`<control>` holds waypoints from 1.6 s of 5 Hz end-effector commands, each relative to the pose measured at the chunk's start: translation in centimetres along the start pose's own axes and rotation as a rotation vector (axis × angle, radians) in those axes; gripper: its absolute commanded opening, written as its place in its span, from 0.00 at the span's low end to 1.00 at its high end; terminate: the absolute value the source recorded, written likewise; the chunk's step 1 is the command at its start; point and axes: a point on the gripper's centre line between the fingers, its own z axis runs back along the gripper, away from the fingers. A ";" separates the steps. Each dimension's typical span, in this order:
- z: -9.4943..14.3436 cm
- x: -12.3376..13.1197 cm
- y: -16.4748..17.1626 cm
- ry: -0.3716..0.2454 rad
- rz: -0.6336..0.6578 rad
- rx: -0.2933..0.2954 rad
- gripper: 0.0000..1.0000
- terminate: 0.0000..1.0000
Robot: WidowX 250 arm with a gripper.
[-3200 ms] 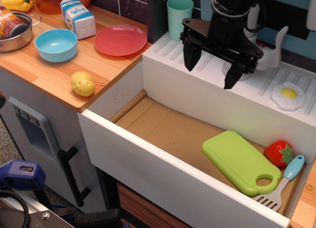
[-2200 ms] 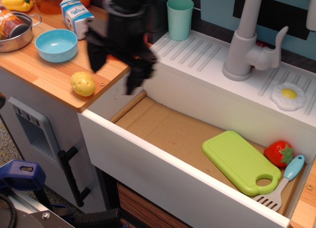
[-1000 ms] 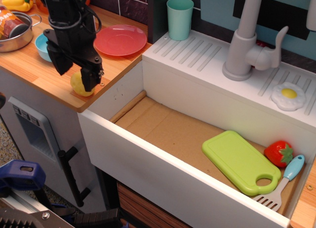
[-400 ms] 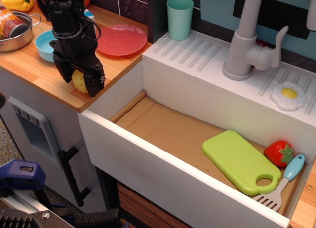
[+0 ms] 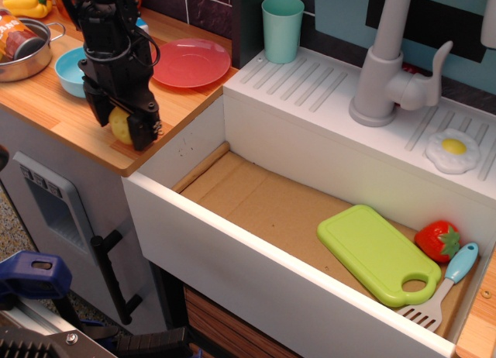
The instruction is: Put potato on plate
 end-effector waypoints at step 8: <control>2.9 12.4 3.3 -0.466 -0.442 0.168 1.00 0.00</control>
